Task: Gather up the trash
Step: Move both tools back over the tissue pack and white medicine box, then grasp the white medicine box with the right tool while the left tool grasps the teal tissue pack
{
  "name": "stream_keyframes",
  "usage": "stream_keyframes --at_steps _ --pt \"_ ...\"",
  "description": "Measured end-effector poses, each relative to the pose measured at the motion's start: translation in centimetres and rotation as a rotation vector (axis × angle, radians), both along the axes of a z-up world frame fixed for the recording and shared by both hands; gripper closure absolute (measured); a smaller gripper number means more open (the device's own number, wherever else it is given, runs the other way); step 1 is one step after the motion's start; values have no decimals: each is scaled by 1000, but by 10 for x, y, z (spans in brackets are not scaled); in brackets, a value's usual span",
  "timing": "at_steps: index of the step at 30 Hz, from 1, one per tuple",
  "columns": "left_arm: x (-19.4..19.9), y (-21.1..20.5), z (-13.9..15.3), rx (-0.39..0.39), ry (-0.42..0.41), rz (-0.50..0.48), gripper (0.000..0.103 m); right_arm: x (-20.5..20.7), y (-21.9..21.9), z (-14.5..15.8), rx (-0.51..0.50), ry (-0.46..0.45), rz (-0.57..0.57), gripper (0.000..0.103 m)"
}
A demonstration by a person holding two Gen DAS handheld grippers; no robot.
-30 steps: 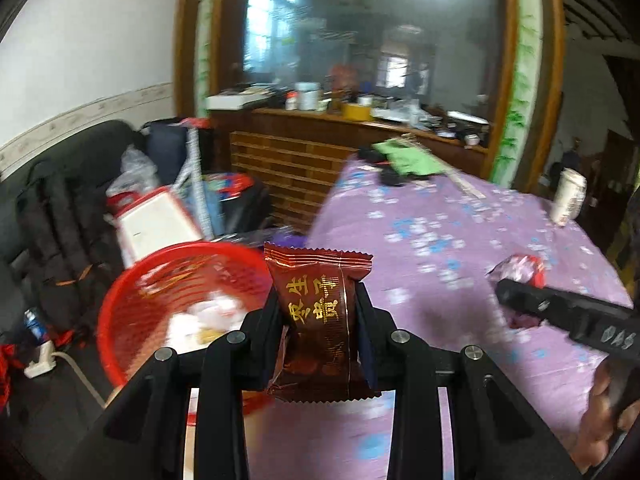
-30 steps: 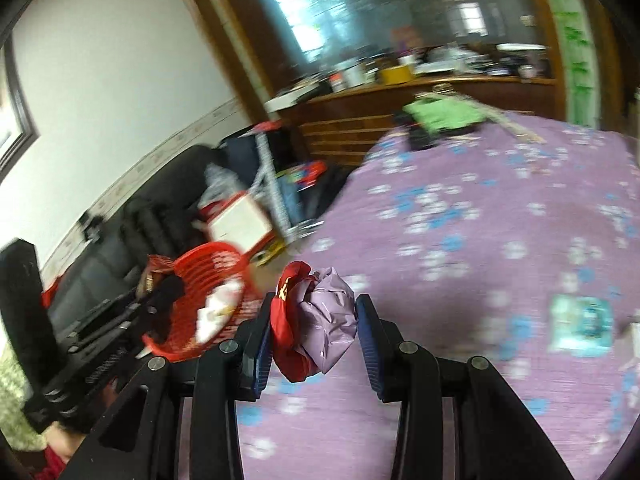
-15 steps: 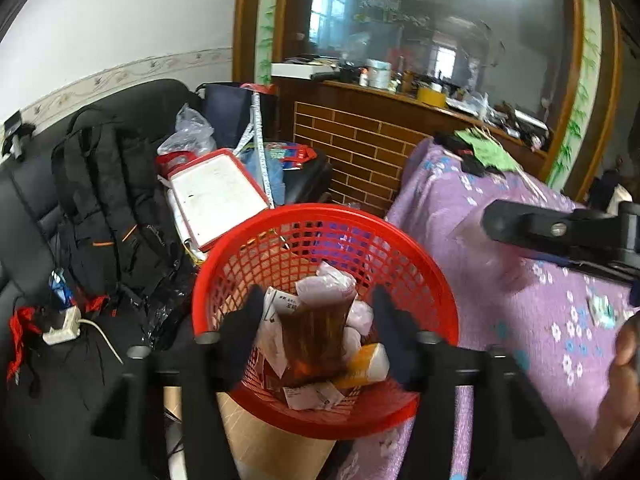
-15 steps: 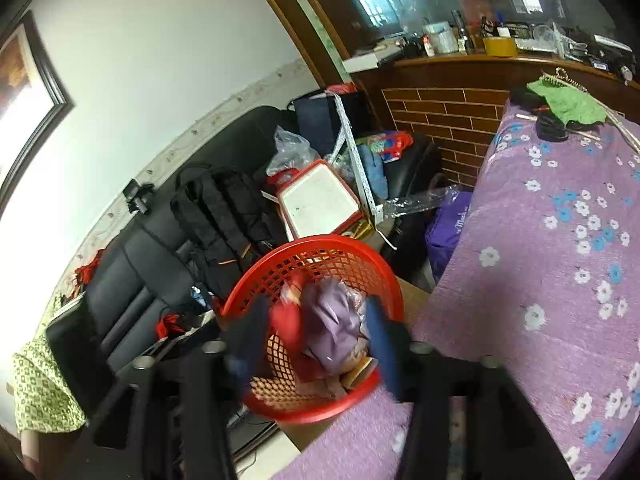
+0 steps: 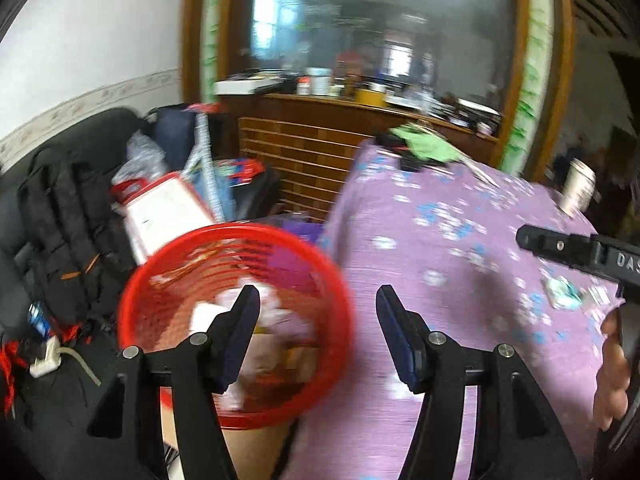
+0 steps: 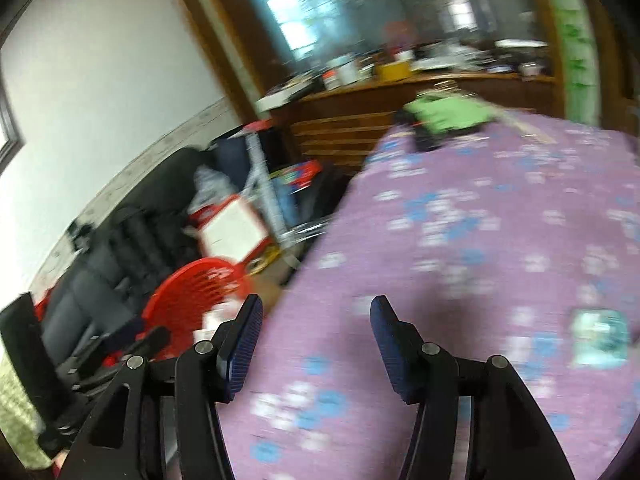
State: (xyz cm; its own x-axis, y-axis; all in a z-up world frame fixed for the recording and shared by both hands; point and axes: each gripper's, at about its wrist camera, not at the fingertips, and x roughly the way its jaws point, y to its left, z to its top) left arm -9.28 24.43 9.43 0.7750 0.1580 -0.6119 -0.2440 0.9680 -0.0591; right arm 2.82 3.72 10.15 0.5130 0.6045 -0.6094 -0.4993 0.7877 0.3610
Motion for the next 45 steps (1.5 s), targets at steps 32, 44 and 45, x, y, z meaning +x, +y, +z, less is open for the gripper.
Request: stream_keyframes --at_steps 32,44,45 --pt "164 -235 -29 42 197 -583 31 89 -266 -72 -185 398 -644 35" --pt "184 -290 -42 -4 222 -740 21 67 -305 -79 -5 221 -624 66" --pt "191 -294 -46 -28 242 -740 21 65 -311 -79 29 212 -631 66"
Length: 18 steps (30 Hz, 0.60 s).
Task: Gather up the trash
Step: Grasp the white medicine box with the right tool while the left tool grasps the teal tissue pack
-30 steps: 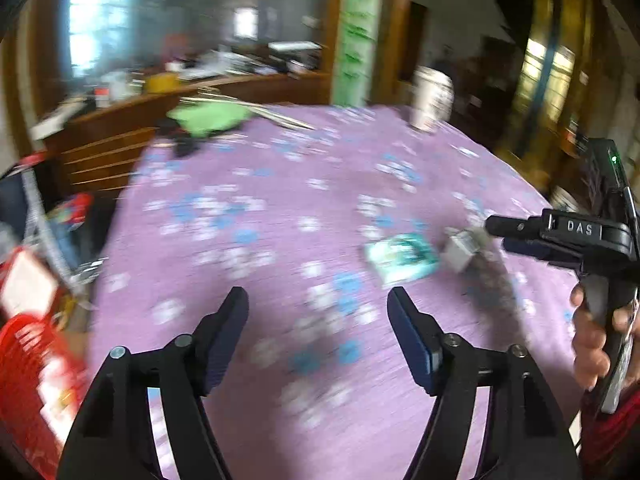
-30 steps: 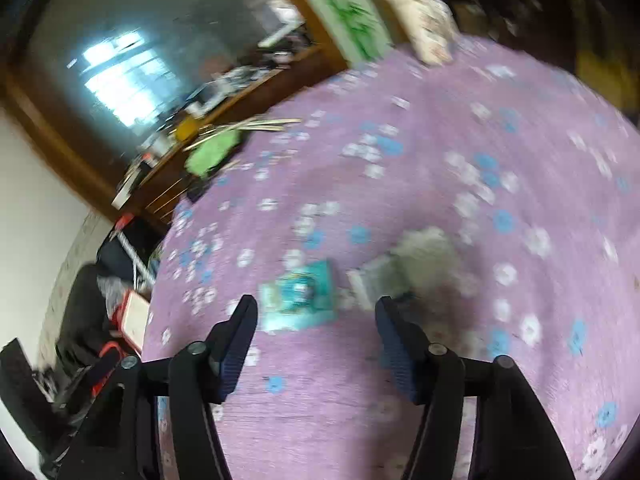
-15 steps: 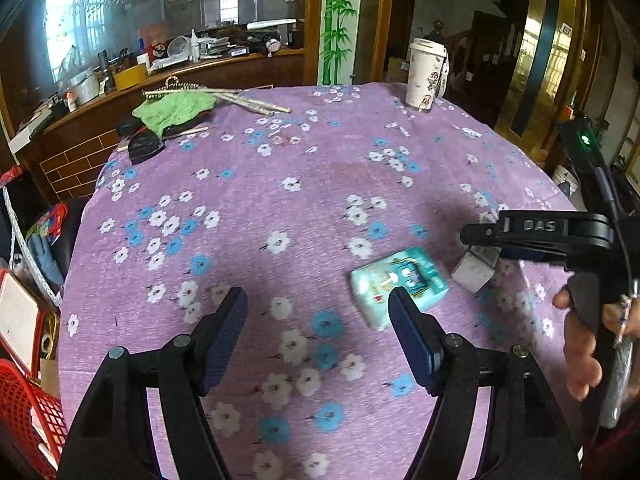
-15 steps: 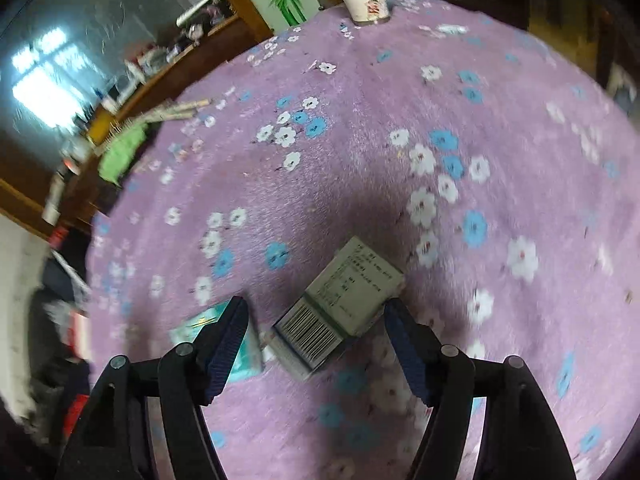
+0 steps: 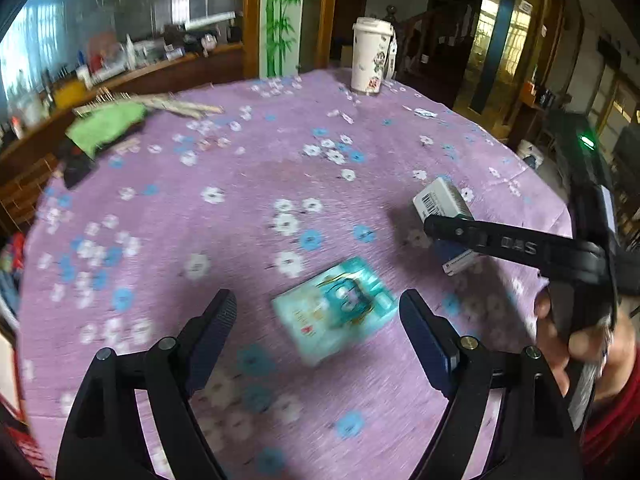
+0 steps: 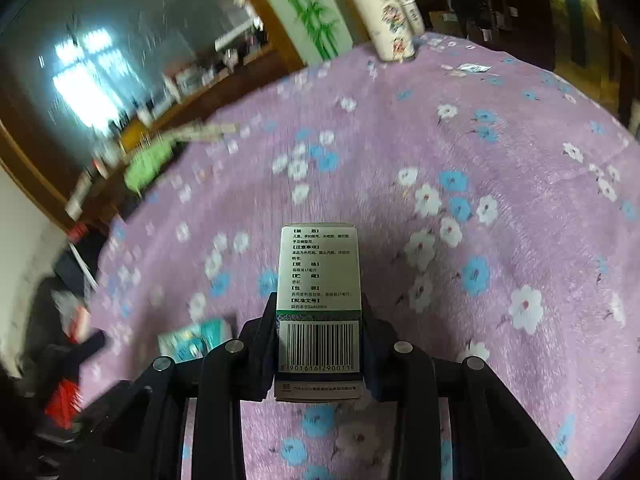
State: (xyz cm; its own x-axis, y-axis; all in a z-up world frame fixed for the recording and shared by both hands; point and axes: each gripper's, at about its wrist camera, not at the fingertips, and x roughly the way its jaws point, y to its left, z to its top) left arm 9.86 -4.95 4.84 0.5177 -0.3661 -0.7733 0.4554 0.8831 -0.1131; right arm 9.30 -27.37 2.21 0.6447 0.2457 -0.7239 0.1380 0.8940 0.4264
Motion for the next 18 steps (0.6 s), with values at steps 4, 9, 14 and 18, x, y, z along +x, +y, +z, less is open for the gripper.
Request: stream_keyframes --at_steps 4,9,14,18 --pt "25 -10 -16 -35 89 8 21 -4 -17 2 51 -49 -32 66" --pt "25 -17 -34 -43 161 -51 21 -4 -23 6 92 -82 -47 66" --pt "-4 -32 -33 40 125 -159 21 -3 -25 7 112 -88 -43 66" --pt "-6 -44 -34 105 76 -117 21 -3 -23 9 107 -100 -36 66"
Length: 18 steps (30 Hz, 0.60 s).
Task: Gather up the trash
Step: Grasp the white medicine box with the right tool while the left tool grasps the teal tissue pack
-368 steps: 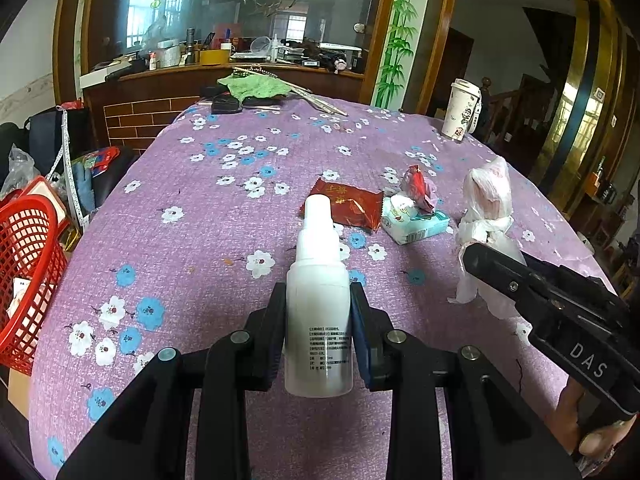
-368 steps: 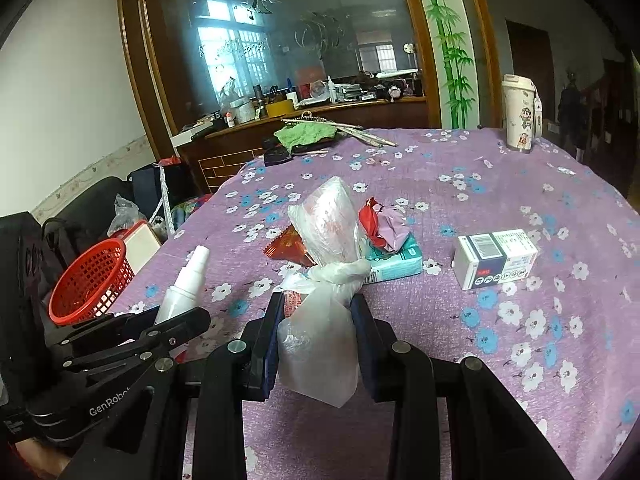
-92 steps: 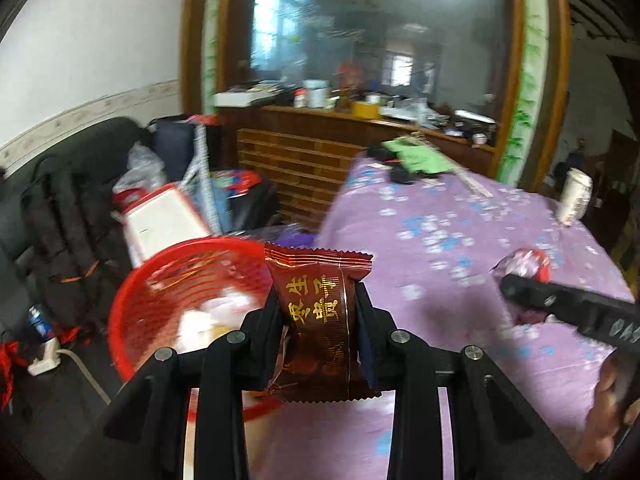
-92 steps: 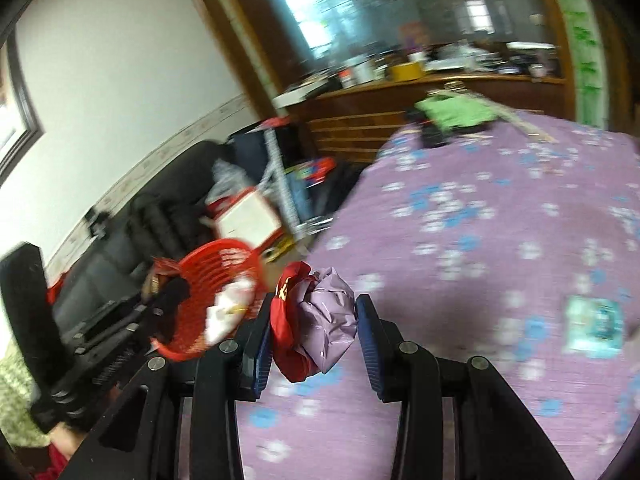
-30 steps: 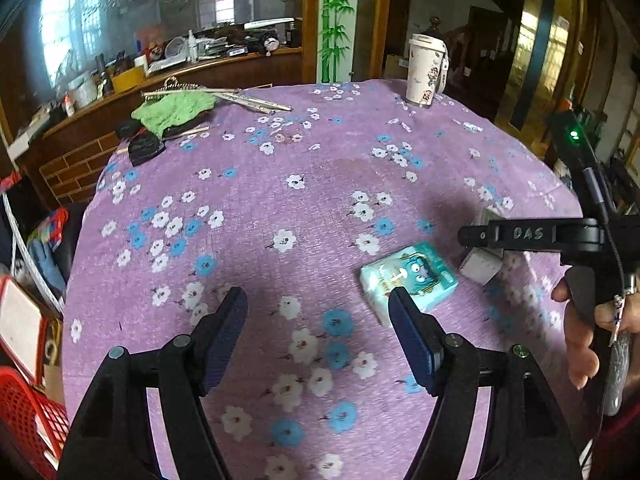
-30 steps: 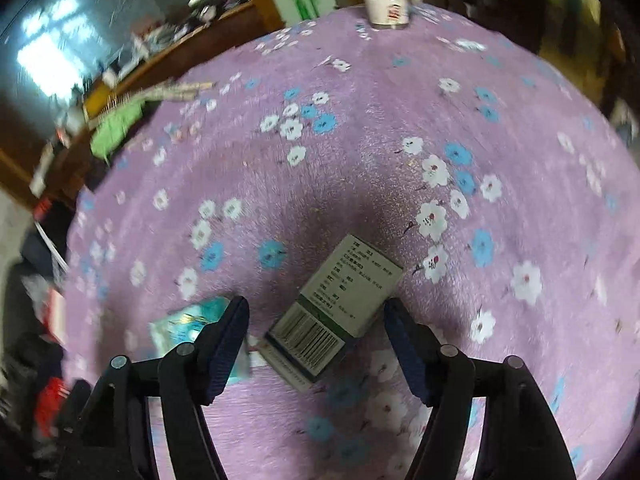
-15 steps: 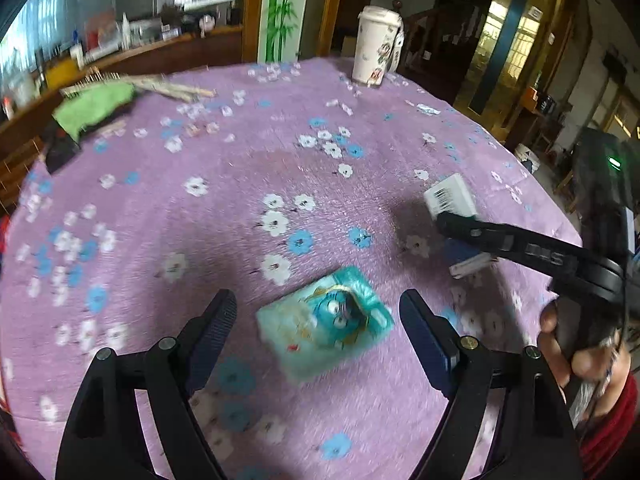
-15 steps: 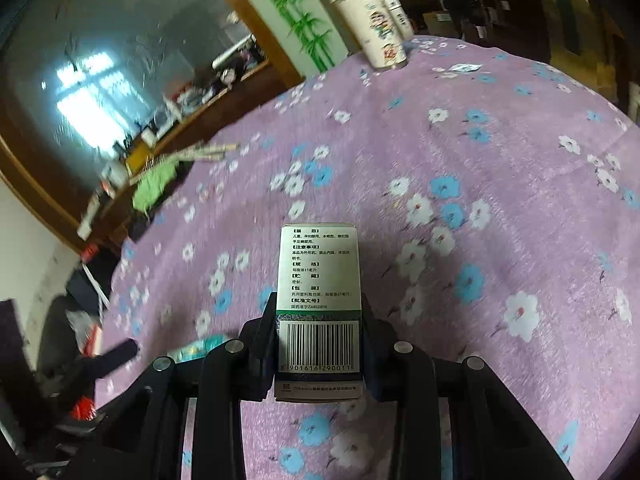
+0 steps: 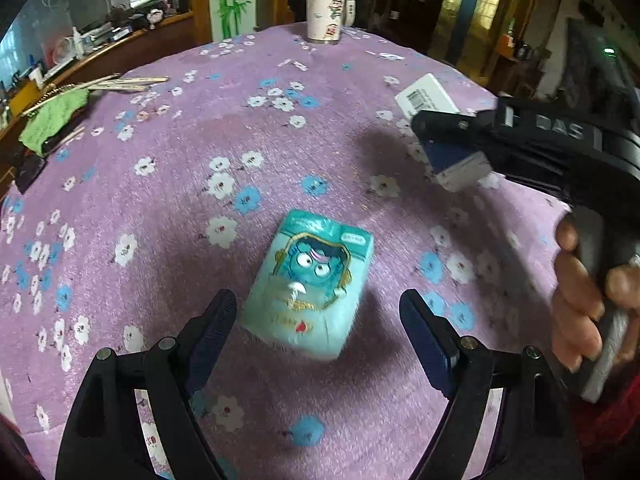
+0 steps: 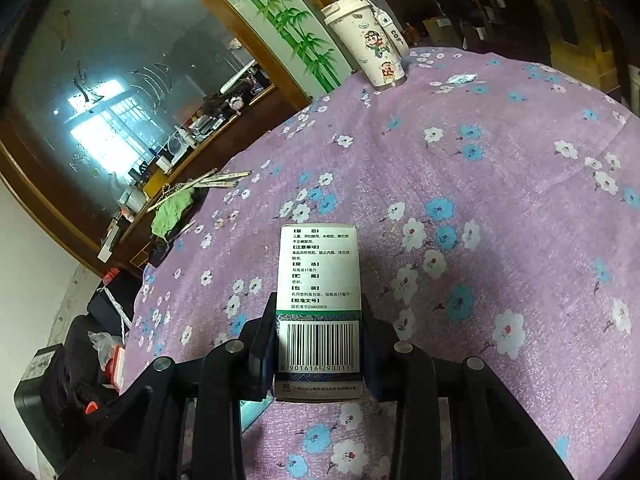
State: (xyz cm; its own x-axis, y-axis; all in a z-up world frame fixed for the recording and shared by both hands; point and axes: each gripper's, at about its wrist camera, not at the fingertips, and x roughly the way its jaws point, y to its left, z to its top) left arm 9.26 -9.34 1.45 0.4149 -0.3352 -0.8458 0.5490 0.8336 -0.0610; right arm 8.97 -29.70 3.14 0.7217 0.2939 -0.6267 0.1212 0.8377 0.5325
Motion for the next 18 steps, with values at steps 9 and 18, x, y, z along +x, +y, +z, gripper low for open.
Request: stream_keyframes --at_steps 9,18 --pt "-2 -7 -14 27 -58 84 58 -2 7 1 -35 -14 21 66" --pt "-13 32 2 -98 -83 231 71 -5 21 11 -96 -76 68 66"
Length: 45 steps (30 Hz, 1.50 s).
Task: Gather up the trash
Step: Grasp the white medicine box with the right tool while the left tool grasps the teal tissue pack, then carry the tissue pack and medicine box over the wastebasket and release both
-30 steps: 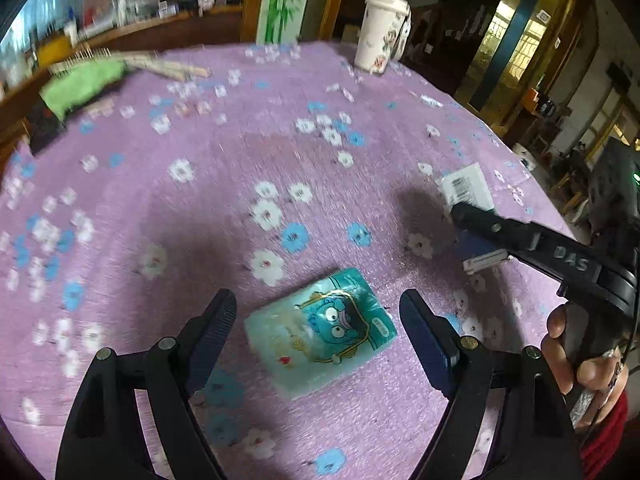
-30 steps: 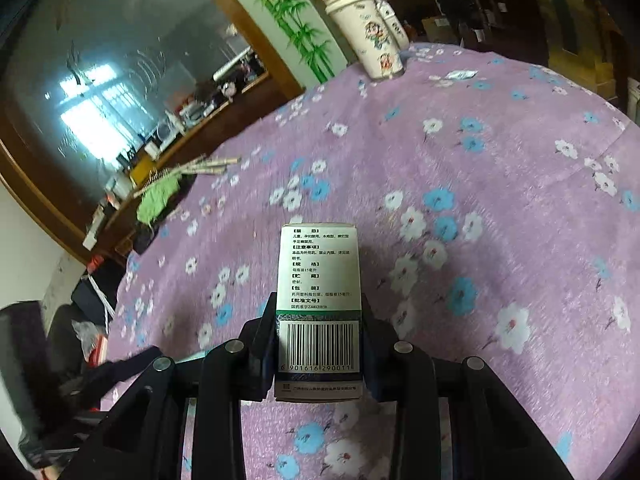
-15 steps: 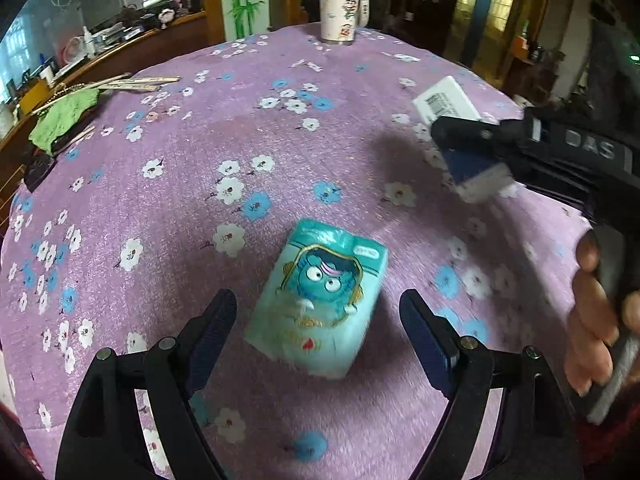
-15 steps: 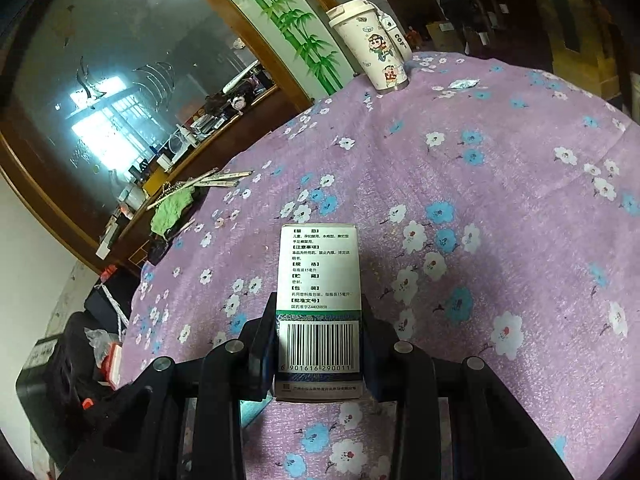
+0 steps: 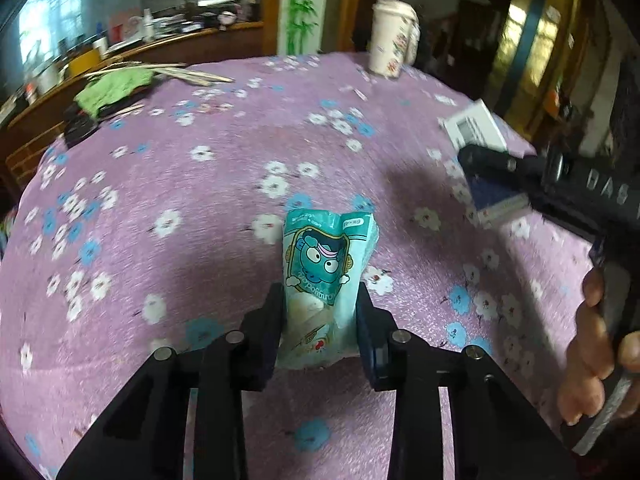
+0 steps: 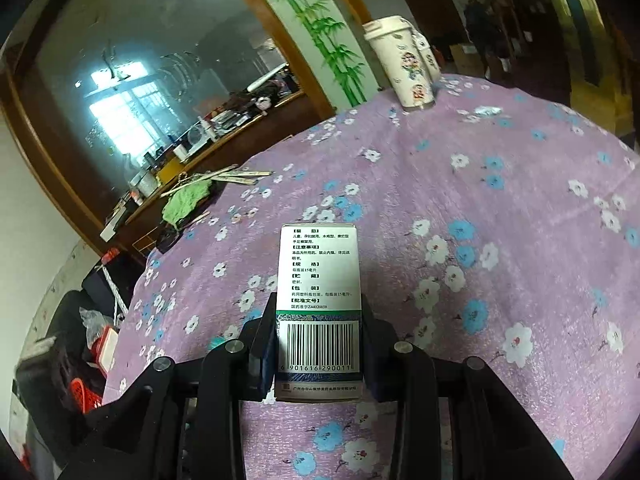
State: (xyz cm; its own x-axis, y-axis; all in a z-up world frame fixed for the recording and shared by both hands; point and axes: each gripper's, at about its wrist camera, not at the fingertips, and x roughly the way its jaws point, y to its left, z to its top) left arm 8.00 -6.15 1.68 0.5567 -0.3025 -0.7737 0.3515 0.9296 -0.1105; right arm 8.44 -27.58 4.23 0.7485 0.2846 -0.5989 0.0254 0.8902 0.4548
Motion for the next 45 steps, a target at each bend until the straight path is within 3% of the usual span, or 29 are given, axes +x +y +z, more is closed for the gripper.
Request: stream_keyframes --at_steps 12,21,30,45 --pt "-48 67 34 5 -95 184 70 -9 42 14 -39 -46 153 66" --pt "-95 116 47 -8 -129 269 70 -62 96 37 -75 -59 279 66" --pt "-125 132 49 12 -165 304 70 -109 142 33 -107 -76 365 66" --pt "-147 156 49 8 -194 340 69 -119 174 25 -131 -37 416 66"
